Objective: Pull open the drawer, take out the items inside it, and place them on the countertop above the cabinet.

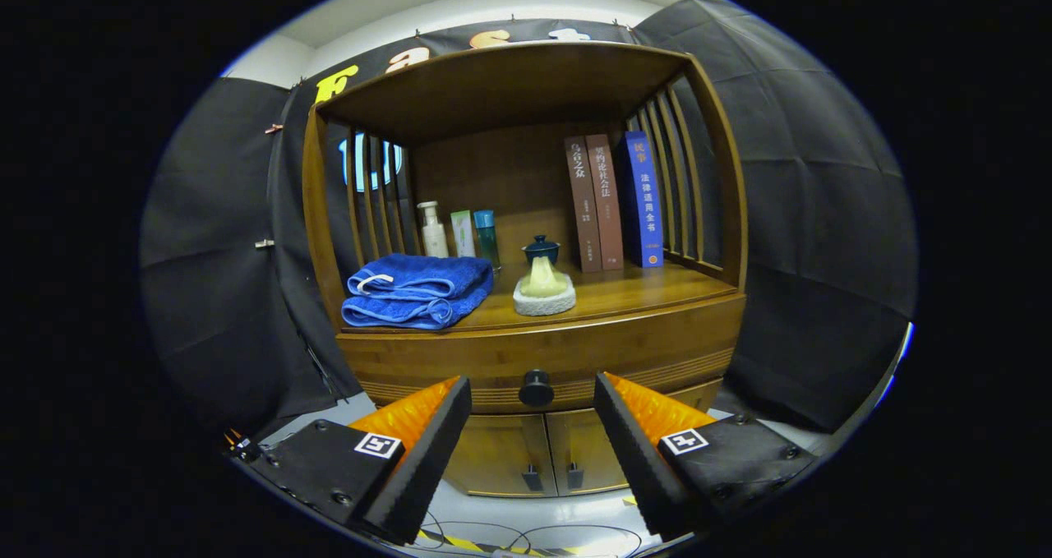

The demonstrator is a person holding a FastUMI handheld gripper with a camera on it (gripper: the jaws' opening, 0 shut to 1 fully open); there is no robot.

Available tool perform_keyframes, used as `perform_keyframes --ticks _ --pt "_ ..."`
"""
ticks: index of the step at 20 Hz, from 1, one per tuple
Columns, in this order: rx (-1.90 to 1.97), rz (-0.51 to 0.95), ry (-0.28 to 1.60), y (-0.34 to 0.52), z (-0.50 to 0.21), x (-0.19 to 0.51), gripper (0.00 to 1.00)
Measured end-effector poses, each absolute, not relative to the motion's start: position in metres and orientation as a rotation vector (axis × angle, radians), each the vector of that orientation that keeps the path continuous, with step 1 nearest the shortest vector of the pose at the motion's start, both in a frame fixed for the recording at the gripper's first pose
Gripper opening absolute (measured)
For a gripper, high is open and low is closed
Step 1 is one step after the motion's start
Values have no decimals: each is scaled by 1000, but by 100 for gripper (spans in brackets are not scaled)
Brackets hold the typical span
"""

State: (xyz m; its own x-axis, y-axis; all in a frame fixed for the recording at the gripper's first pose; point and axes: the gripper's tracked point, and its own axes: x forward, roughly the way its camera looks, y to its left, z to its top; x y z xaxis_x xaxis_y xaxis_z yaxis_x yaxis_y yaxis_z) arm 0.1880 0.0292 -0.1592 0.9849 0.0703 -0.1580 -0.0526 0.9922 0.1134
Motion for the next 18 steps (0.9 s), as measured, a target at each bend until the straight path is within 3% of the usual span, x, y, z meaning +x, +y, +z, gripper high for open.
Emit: perform_keyframes --ticks 18 --pt "105 90 76 17 -33 110 100"
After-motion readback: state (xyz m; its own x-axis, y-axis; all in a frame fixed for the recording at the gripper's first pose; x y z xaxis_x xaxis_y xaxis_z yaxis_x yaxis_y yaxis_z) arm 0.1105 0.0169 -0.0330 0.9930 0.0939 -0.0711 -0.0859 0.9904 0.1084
